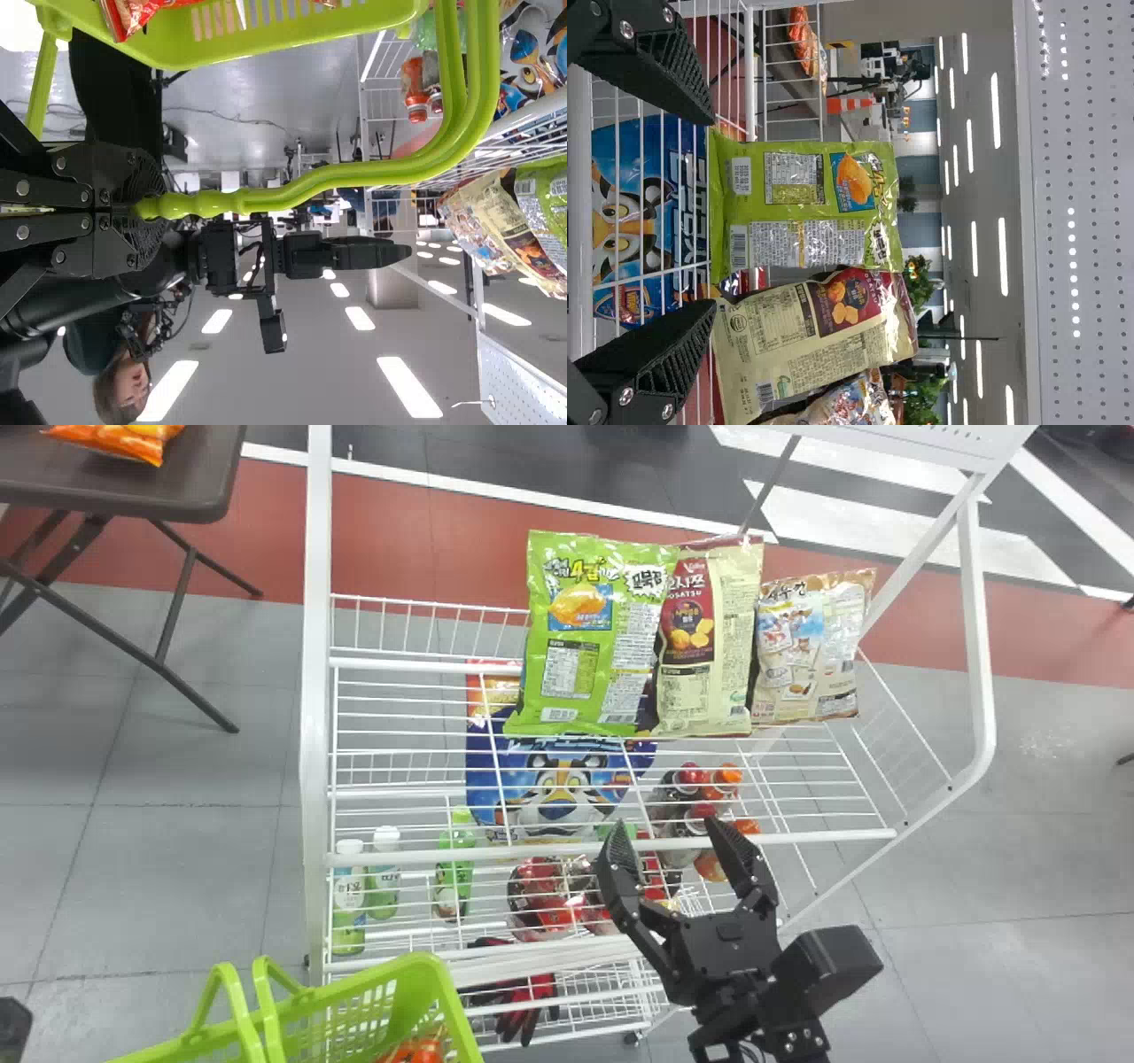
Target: Hold basket handle with left hand then pick Saewookkang with right hand and place into basket
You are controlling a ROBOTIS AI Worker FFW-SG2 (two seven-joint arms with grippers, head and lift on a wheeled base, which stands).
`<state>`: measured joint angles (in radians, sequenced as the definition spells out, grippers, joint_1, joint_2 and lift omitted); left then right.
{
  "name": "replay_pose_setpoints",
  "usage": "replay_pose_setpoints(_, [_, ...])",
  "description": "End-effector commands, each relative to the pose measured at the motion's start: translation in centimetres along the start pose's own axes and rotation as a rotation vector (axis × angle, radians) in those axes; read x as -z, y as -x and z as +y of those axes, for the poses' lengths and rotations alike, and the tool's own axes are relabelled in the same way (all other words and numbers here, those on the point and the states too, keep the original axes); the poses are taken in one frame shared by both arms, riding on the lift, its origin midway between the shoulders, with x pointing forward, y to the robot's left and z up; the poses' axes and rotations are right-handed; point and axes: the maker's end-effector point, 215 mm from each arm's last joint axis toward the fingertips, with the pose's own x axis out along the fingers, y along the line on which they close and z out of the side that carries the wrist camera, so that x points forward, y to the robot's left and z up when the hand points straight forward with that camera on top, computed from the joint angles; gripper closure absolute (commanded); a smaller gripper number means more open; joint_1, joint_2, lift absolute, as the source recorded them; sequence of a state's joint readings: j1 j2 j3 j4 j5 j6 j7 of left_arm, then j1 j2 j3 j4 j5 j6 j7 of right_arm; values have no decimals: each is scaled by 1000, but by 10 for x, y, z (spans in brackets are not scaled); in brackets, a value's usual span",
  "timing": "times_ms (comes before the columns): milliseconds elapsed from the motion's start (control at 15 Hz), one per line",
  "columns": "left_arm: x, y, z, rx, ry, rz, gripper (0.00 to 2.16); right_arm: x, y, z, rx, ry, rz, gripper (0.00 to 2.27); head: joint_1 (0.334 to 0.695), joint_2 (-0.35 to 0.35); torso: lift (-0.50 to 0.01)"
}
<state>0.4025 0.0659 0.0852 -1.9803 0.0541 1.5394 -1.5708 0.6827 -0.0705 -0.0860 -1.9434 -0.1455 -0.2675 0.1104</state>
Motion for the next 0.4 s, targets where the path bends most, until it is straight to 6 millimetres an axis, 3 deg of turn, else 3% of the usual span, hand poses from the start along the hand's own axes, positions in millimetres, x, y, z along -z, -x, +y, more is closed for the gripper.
replay_pose_setpoints(0, [3,0,-2,10,31,1,2152,0,1,0,2,-6,1,76,695,-350,-15])
replay_pose_setpoints(333, [5,-2,-3,11,33,3,2152,1,2,-1,1,-11,3,76,695,-350,-15])
